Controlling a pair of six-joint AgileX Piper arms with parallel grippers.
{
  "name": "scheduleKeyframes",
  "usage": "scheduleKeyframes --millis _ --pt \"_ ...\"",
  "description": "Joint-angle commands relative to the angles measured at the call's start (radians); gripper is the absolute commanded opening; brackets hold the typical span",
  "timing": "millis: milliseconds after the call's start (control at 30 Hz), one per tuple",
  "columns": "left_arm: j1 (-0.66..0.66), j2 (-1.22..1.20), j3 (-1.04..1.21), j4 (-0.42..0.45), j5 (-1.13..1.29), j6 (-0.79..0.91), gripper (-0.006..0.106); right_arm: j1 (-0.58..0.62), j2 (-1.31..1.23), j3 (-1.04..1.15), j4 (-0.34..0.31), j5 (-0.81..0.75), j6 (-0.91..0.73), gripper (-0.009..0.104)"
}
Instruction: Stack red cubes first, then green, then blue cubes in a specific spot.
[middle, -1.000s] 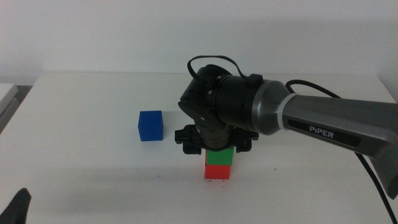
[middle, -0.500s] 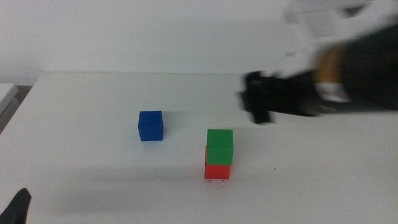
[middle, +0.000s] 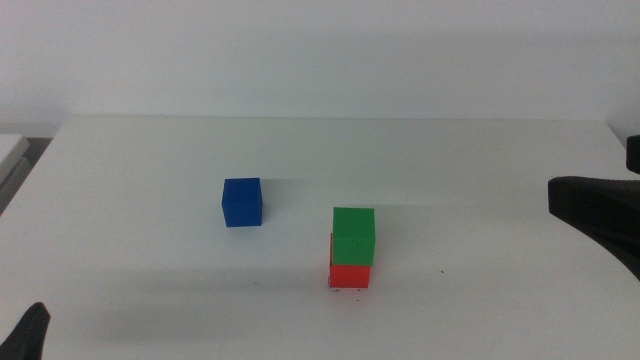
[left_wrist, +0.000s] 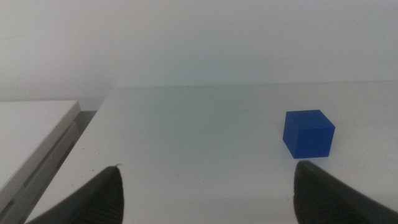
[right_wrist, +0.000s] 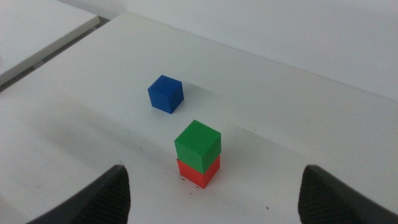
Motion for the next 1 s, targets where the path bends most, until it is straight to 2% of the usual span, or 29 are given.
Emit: scheduleKeyframes --millis 0,233,400,467,633,767,833,967 --pt "0.003 -0.004 0.000 -0.003 -0.013 -0.004 0.094 0.002 -0.005 0.007 -0.008 -0.012 -0.020 0.093" --pt "0.003 -0.004 0.000 -0.002 -0.013 -0.004 0.094 0.002 -0.005 0.007 -0.001 -0.014 -0.019 0.093" --pt "0.000 0.029 -0.029 0.039 0.051 -0.004 0.094 0.002 -0.005 0.007 -0.001 -0.014 -0.019 0.093" --pt "0.000 0.137 -0.143 0.030 0.137 -0.004 0.094 0.002 -0.005 0.007 -0.001 -0.014 -0.019 0.093" --pt "0.000 0.519 -0.556 -0.070 0.468 -0.091 0.094 0.002 -0.005 0.007 -0.001 -0.014 -0.019 0.093" --pt "-0.002 0.784 -0.811 -0.085 0.674 -0.159 0.094 0.002 -0.005 0.007 -0.005 -0.014 -0.019 0.093" --pt "-0.002 0.931 -0.928 -0.122 0.766 -0.153 0.094 0.002 -0.005 0.007 -0.005 -0.014 -0.019 0.093" --pt "-0.067 1.192 -1.103 -0.113 0.800 -0.154 0.094 0.002 -0.005 0.007 -0.005 -0.014 -0.019 0.093"
